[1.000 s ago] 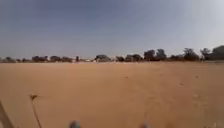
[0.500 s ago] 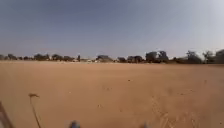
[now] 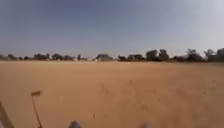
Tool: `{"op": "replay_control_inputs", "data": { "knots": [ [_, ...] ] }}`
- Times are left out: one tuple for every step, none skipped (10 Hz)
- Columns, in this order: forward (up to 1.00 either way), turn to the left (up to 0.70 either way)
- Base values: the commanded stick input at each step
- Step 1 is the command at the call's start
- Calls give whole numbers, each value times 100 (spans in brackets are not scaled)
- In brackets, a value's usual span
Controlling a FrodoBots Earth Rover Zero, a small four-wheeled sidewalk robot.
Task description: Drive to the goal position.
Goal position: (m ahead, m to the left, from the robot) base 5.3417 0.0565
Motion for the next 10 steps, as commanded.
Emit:
{"op": "replay_control_inputs", "data": {
  "knots": [
    [70,0],
    [70,0],
    [70,0],
    [70,0],
    [70,0],
    [70,0],
    [70,0],
    [70,0],
    [70,0],
    [70,0]
  ]
}}
